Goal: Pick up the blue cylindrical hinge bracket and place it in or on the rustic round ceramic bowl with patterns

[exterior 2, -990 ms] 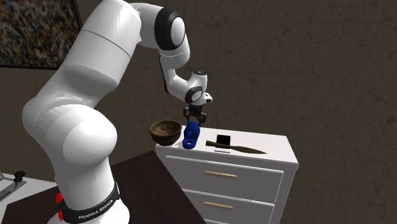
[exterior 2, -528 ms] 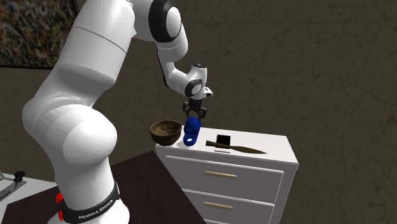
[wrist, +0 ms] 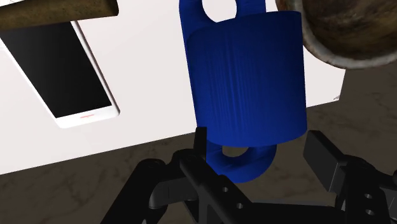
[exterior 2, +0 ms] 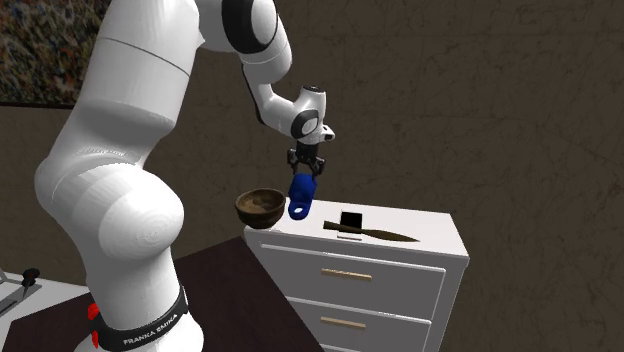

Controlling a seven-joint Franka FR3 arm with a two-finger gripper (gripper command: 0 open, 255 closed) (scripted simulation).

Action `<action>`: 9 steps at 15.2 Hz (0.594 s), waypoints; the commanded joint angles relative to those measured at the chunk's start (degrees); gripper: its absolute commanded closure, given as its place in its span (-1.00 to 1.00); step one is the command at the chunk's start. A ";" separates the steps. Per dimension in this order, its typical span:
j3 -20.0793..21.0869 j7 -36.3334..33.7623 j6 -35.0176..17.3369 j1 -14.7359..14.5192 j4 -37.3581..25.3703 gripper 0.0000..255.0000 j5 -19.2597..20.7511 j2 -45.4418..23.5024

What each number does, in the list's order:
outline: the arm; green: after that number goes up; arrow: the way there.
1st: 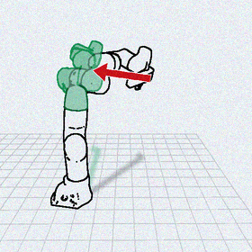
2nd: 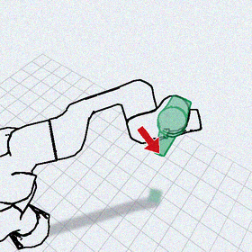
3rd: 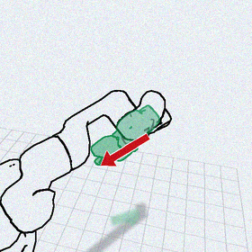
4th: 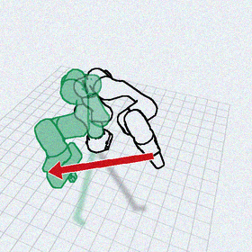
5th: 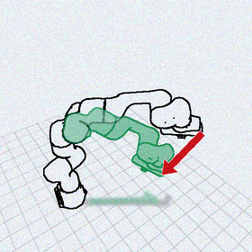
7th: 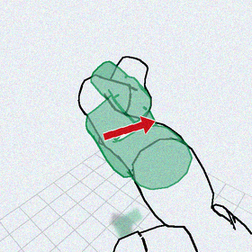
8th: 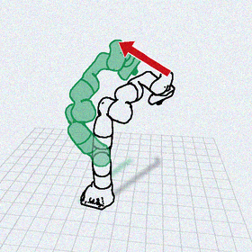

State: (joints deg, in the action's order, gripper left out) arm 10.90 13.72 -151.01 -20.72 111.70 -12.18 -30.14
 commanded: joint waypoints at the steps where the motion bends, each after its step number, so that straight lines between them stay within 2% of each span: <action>1: 0.00 -0.17 1.16 0.11 0.10 1.00 0.01 1.31; 9: -0.06 -1.17 5.77 0.23 -0.18 1.00 0.19 5.72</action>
State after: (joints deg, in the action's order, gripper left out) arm 10.85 12.74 -145.77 -20.44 111.64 -12.04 -24.89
